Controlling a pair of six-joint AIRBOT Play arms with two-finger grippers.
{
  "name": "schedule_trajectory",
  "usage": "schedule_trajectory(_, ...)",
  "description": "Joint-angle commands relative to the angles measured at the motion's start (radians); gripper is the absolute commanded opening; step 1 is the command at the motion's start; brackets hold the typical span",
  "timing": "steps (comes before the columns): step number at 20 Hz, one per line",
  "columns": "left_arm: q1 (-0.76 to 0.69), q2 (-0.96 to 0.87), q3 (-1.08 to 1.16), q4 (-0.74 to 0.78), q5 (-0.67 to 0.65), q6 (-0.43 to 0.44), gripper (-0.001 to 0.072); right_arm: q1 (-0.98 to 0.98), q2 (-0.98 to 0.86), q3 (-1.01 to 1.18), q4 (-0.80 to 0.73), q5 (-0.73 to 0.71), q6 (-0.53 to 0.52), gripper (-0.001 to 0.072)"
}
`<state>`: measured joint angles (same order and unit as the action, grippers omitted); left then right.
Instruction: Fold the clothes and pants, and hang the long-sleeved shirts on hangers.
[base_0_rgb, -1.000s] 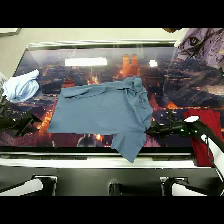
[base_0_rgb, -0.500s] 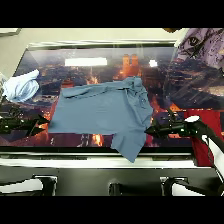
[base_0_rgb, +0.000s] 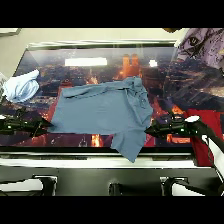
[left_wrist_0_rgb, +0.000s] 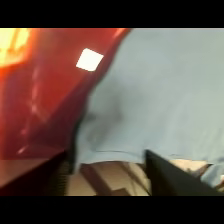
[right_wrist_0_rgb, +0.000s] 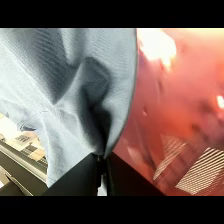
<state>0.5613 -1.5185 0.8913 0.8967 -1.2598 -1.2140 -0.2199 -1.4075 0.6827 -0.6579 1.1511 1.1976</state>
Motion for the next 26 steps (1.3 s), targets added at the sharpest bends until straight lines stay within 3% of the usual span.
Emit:
schedule_trajectory(1, -0.002, -0.003, 0.001, -0.022, -0.016, 0.003, 0.0401, 0.001, 0.001, 0.001, 0.000, -0.002, -0.001, 0.0028)
schedule_trajectory(3, -0.005, -0.003, 0.001, -0.038, -0.003, 0.003, 0.0246, 0.001, 0.001, 0.001, 0.000, -0.002, -0.004, 0.0028)
schedule_trajectory(4, -0.010, -0.003, 0.001, -0.040, 0.003, 0.003, 0.0231, 0.001, 0.001, 0.001, 0.000, -0.002, -0.004, 0.0028)
schedule_trajectory(5, -0.019, -0.004, 0.001, -0.041, 0.004, 0.003, 0.0162, 0.001, 0.001, 0.001, 0.000, -0.002, -0.004, 0.0028)
schedule_trajectory(6, -0.029, -0.006, 0.001, -0.041, 0.003, 0.012, 0.0043, 0.001, 0.001, 0.001, 0.001, 0.000, -0.004, 0.0028)
schedule_trajectory(7, -0.041, -0.006, 0.001, -0.041, 0.004, 0.020, 0.0016, 0.001, 0.001, 0.002, 0.001, 0.003, -0.005, 0.0028)
schedule_trajectory(12, -0.099, 0.017, 0.078, -0.098, -0.003, 0.008, 0.0013, 0.001, 0.078, 0.104, 0.028, 0.006, -0.033, 0.0027)
schedule_trajectory(17, -0.197, 0.095, 0.533, -0.136, -0.003, -0.060, 0.0012, 0.001, 0.116, 0.596, 0.028, 0.028, 0.016, 0.0026)
schedule_trajectory(22, -0.254, 0.164, 1.112, 0.026, -0.004, -0.208, 0.0013, 0.001, 0.145, 1.208, -0.024, 0.078, 0.121, 0.0026)
schedule_trajectory(26, -0.257, 0.370, 1.188, 0.177, 0.021, -0.290, 0.0013, 0.001, 0.292, 1.413, -0.123, 0.142, 0.187, 0.0027)
